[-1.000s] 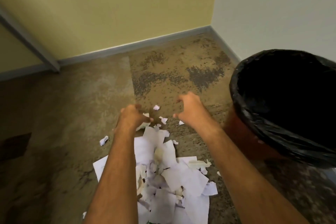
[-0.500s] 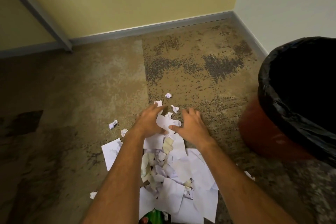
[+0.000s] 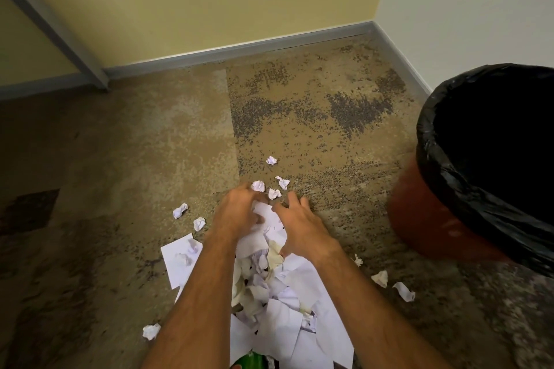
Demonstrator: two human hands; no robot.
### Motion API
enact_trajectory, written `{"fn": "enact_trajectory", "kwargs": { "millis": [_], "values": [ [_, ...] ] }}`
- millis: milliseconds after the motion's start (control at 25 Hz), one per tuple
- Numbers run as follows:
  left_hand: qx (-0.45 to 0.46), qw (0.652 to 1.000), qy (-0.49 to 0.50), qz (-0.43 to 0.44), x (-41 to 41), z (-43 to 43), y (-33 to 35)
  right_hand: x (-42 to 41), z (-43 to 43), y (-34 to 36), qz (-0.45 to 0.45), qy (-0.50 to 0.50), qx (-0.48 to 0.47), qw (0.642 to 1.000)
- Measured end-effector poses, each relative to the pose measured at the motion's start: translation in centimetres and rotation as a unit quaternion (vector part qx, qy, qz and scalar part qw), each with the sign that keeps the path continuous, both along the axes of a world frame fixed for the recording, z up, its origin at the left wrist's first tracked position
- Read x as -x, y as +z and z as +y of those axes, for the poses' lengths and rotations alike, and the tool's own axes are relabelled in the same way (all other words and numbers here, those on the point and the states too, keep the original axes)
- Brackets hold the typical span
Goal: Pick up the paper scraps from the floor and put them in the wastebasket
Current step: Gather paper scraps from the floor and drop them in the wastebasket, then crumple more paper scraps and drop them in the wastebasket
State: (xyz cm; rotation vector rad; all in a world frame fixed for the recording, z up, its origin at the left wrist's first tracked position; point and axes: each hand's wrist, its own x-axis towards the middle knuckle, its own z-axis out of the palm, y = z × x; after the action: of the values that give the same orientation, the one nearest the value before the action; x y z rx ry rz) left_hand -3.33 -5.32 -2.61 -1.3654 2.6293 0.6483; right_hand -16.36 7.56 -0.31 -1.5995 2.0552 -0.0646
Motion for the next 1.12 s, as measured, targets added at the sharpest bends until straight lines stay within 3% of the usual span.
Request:
{"fn": "enact_trajectory", "kwargs": {
  "millis": [160,320,480,760,960,1120],
  "values": [
    [-0.026,0.999,0.005,0.046,-0.5,-0.8,-0.8,-0.3,-0.3,-0.5,-0.008,-0.021,0.007,1.000],
    [-0.078,0.996,0.034,0.028,-0.3,-2.1,-0.2,0.3,-0.9,-0.4,-0.032,-0.074,-0.047,0.996],
    [-0.114,0.992,0.038,0.025,0.2,-3.4,3.0,2.2,-1.0,1.7,-0.074,-0.093,-0.041,0.992],
    [-0.085,0.988,-0.049,0.121,6.5,-3.6,15.9,6.8,1.3,11.6,-0.151,-0.194,0.172,0.954],
    [-0.107,0.967,-0.102,0.210,10.9,-0.6,24.8,8.7,4.3,18.8,-0.102,-0.252,0.337,0.901],
    [-0.141,0.949,-0.140,0.243,14.5,2.7,28.4,10.1,8.5,22.5,-0.099,-0.319,0.391,0.858]
  ]
}}
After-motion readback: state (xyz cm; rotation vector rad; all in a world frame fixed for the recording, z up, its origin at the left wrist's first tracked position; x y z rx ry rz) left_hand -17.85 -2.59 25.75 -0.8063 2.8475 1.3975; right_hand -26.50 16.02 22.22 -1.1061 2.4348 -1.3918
